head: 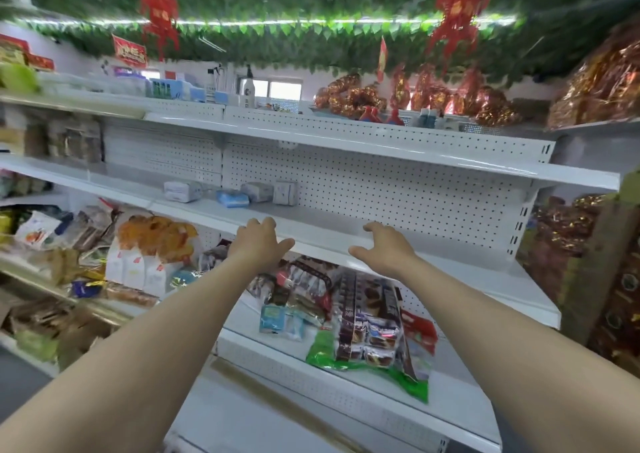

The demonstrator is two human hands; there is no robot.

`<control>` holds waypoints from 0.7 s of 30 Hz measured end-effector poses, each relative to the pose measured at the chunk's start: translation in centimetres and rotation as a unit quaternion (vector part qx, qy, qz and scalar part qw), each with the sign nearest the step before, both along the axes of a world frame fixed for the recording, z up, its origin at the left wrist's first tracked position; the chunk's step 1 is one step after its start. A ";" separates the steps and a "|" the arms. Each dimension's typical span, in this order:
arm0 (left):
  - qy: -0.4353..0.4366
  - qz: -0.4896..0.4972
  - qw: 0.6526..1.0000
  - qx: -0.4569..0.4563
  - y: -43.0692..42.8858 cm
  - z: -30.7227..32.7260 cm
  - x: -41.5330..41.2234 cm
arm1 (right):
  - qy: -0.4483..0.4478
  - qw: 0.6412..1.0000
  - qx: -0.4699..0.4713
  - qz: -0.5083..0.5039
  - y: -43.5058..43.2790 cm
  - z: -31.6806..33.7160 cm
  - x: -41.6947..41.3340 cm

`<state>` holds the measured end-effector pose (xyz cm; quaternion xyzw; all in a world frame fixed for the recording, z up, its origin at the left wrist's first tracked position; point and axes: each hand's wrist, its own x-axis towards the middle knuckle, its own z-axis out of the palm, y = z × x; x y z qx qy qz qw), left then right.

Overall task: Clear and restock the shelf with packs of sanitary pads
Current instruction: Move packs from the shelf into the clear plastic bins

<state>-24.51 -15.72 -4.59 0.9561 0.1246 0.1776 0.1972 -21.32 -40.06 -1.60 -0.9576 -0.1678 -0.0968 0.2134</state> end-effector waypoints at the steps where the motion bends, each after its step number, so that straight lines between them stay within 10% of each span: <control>1: -0.003 0.002 1.000 -0.007 0.7 -0.3 0.3 | 0.000 1.000 0.000 0.004 0.8 -0.1 0.6; 21: 0.000 0.077 0.997 0.006 14.5 1.2 14.9 | -0.001 0.995 0.024 0.092 15.1 2.2 19.6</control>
